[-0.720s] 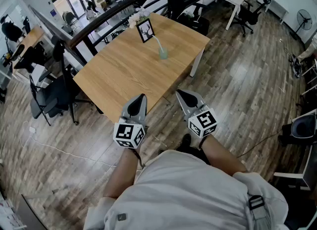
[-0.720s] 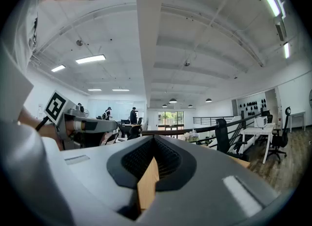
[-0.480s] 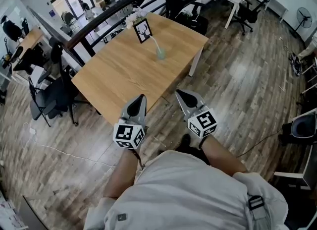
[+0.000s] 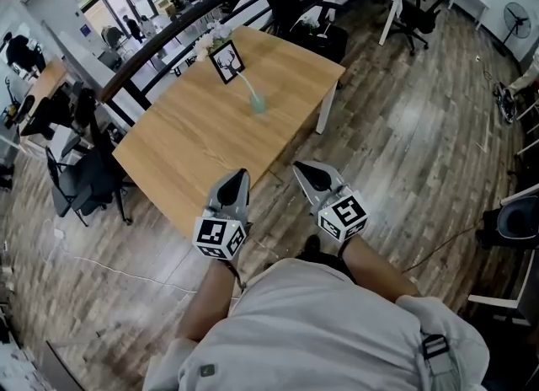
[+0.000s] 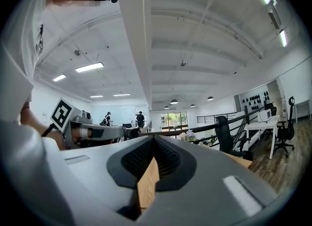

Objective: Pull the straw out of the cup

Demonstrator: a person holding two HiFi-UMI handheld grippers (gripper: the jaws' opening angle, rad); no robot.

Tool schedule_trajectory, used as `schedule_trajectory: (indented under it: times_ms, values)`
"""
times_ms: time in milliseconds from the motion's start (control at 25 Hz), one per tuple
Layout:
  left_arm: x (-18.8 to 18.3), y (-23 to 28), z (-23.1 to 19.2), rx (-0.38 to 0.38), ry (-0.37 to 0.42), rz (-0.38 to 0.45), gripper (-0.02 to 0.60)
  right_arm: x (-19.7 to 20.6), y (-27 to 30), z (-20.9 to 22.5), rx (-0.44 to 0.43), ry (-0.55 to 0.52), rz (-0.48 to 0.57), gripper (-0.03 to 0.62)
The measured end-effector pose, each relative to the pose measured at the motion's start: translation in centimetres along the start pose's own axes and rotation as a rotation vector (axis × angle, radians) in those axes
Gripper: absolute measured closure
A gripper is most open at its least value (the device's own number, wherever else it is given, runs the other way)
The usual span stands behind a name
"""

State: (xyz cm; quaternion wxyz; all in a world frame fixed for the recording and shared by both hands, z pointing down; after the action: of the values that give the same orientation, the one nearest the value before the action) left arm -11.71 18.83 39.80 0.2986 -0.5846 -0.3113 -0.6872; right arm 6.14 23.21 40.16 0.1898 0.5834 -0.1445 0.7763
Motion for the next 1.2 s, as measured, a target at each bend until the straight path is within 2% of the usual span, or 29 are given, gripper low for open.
schedule_trajectory:
  times_ms: [360,600,920,1200]
  values:
    - [0.9,9.8,3.2,0.024,-0.016,-0.034,0.577,-0.7,-1.4,9.6,0.001,0.049,-0.02,0.585]
    - [1.8,13.8,4.0,0.057,-0.031,-0.066,0.577,-0.7,-1.3,13.9,0.027,0.082,-0.04,0.585]
    - [2.8,17.5,-0.9,0.052,-0.056,-0.064,0.577,-0.8,4.4,16.4,0.023,0.086,-0.078,0.585]
    - [2.6,18.6,-8.6,0.045,-0.062,-0.033,0.578,-2.2,12.9,15.7,0.001,0.045,-0.093,0.585]
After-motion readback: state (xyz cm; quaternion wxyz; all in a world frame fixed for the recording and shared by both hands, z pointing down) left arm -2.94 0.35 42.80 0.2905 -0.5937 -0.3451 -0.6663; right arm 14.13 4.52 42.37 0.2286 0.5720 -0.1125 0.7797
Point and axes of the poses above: the fingertips, and each gripper's own axes: y forward along the fingers, z to its right, x out of its underside, the point moved 6 cm from there along -y, backward along the fingers, and after that the axes turned 12 degrees about y, right-handed, at the moved point
